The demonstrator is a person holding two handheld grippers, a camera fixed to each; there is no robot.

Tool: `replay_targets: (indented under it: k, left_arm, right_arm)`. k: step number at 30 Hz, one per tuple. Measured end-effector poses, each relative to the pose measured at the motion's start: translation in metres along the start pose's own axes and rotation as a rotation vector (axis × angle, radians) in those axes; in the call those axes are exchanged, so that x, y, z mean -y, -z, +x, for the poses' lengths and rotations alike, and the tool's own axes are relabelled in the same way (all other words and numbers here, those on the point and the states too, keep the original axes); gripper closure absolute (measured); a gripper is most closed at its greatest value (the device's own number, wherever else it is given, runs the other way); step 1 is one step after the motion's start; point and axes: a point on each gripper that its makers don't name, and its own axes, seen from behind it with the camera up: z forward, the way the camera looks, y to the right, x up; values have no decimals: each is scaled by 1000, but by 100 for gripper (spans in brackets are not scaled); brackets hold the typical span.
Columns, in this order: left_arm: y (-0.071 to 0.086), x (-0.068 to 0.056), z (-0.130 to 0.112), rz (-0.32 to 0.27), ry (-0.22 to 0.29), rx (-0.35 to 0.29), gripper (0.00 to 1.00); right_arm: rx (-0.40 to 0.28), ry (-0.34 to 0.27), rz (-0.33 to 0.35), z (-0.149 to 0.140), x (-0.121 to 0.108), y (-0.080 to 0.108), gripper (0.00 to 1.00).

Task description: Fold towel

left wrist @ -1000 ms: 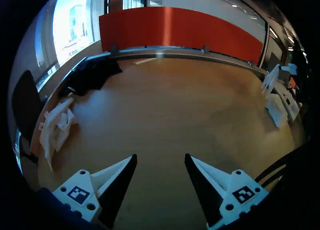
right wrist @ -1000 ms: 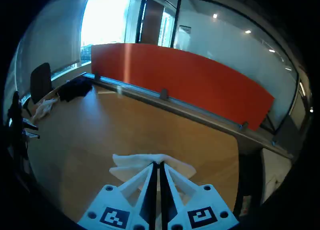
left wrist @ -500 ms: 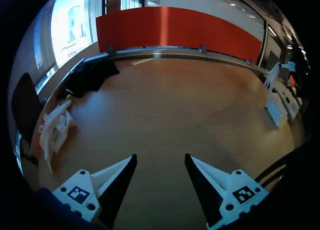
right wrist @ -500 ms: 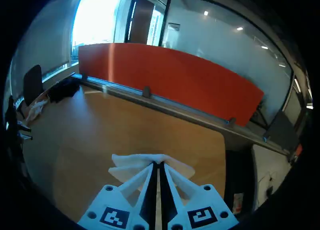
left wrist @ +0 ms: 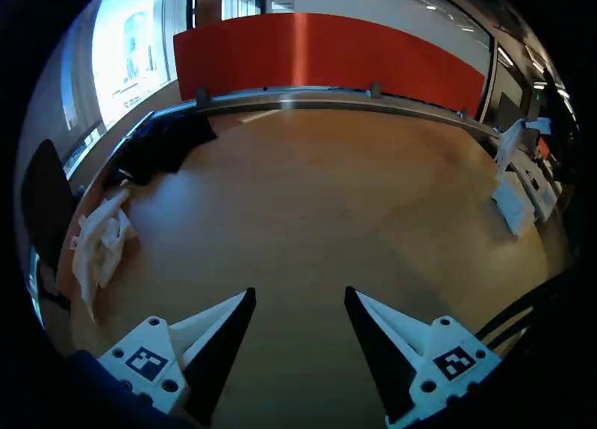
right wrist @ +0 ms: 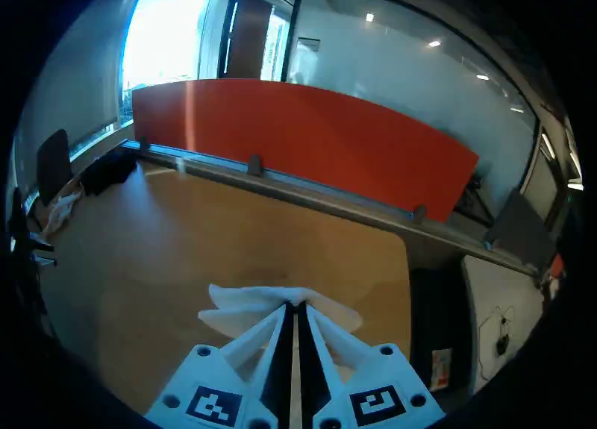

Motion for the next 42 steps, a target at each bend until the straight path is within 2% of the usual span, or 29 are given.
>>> replay_targets:
  k: [10,20,26,42]
  left_arm:
    - [0,-5,4,-7,-12,-2,12]
    - [0,-9,4,-13,-18,-1,12]
    - [-1,-11,4,-18,-24,1,12]
    - [4,-10,1,-17,-33,0,12]
  right_arm:
    - [29,-25,-20,-29,-10,14,95]
    - [116,-82,-58,-99,-28,37,95]
    - [169,-119,-73,-139,-31,46,95]
    - [270,-183,-127,-204,-41,55,95]
